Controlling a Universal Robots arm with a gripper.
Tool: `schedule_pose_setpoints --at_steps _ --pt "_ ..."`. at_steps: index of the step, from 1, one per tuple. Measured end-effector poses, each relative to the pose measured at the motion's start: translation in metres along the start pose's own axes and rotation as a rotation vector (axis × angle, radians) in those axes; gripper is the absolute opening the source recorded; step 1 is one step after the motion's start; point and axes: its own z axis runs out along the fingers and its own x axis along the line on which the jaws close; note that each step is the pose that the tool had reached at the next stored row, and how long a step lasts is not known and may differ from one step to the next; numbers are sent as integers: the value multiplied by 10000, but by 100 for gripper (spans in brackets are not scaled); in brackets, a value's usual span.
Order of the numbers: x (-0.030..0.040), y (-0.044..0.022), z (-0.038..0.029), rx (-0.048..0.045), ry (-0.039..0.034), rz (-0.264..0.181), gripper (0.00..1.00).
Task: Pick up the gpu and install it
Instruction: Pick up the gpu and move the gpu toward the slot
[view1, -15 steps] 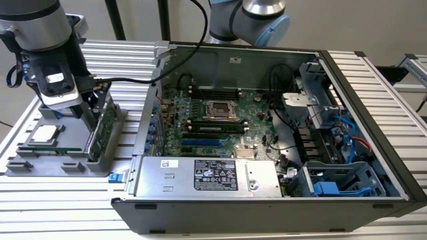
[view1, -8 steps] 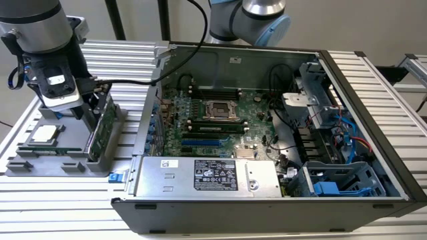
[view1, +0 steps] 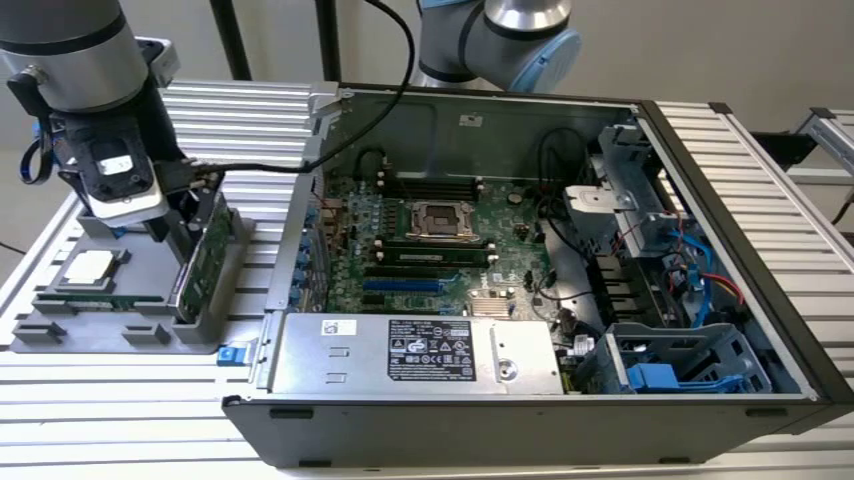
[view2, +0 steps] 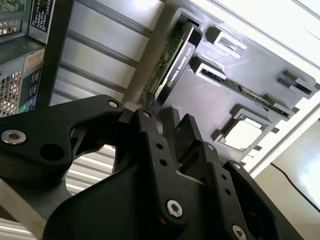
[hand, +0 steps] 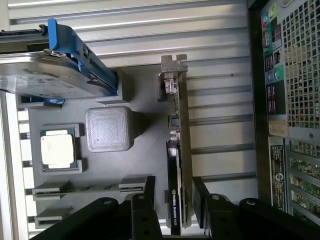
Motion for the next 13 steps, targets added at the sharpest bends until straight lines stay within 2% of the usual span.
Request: schedule_pose_setpoints --at_steps 13 --pt "-1 -4 79 -1 -1 0 100"
